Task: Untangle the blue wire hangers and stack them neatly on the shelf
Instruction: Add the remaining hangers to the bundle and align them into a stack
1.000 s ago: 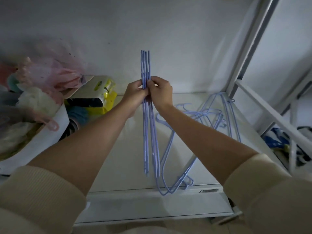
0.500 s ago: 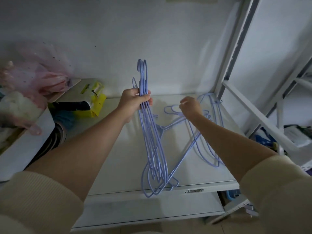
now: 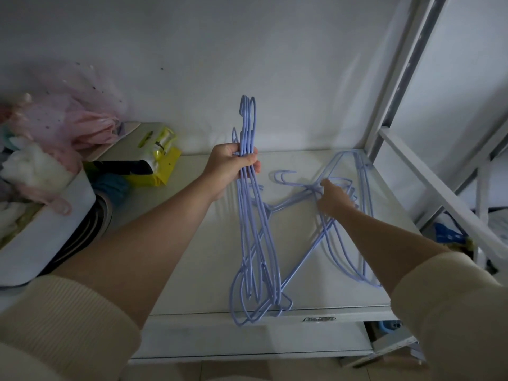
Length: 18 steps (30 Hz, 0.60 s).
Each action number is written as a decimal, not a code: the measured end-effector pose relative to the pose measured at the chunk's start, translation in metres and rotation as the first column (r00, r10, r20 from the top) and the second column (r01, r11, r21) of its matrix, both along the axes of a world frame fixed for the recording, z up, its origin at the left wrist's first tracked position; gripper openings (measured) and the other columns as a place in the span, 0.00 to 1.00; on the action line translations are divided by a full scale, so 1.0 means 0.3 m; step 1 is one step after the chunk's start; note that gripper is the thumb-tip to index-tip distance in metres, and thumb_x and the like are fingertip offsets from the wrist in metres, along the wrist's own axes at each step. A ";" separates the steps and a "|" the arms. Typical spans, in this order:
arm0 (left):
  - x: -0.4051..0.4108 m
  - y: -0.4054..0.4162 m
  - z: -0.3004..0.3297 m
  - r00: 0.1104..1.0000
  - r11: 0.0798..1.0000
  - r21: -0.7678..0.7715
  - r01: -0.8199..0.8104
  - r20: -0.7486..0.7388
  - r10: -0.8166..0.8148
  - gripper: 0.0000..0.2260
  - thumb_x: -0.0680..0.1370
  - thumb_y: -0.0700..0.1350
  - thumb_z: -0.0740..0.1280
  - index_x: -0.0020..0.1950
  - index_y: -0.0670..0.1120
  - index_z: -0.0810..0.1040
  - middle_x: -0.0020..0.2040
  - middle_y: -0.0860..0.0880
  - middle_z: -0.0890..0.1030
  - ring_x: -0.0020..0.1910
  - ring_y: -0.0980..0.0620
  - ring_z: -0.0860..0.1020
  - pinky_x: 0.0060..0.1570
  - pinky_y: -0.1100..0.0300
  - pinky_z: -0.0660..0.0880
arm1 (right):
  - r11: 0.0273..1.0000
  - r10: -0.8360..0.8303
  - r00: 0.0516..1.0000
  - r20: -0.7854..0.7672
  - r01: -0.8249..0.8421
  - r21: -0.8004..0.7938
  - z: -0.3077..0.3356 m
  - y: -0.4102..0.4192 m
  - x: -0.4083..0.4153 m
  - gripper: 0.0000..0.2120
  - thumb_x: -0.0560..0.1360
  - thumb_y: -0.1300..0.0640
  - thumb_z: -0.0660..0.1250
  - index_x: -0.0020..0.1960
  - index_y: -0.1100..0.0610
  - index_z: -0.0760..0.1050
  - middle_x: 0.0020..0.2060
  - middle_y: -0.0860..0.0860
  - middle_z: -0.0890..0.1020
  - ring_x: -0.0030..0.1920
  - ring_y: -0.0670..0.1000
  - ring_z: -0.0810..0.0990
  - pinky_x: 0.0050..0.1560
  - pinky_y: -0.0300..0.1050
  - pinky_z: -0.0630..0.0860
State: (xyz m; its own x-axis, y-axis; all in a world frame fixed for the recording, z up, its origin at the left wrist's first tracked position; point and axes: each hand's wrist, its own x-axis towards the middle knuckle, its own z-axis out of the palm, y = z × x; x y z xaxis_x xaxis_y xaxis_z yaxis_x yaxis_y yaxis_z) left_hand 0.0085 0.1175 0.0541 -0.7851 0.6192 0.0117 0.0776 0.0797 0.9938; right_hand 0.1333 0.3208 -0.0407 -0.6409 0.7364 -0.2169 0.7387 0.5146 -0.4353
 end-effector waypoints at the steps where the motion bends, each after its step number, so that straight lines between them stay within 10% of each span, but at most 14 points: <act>1: 0.002 0.000 0.000 1.000 1.000 -0.008 0.001 -0.006 -0.002 0.07 0.77 0.35 0.65 0.54 0.39 0.78 0.39 0.43 0.81 0.30 0.57 0.82 0.36 0.66 0.80 | 1.000 -0.008 1.000 0.027 0.008 0.003 -0.001 -0.004 0.000 0.23 0.76 0.61 0.57 0.70 0.54 0.63 0.64 0.61 0.75 0.65 0.63 0.73 0.67 0.64 0.67; 18: 0.020 -0.009 0.042 0.997 0.998 0.001 -0.070 -0.026 0.070 0.05 0.76 0.35 0.66 0.51 0.39 0.78 0.35 0.43 0.80 0.27 0.55 0.81 0.35 0.63 0.80 | 0.964 -0.021 0.830 -0.558 0.165 0.210 0.356 -0.202 -0.124 0.15 0.81 0.56 0.50 0.55 0.62 0.72 0.51 0.65 0.81 0.52 0.65 0.79 0.47 0.52 0.72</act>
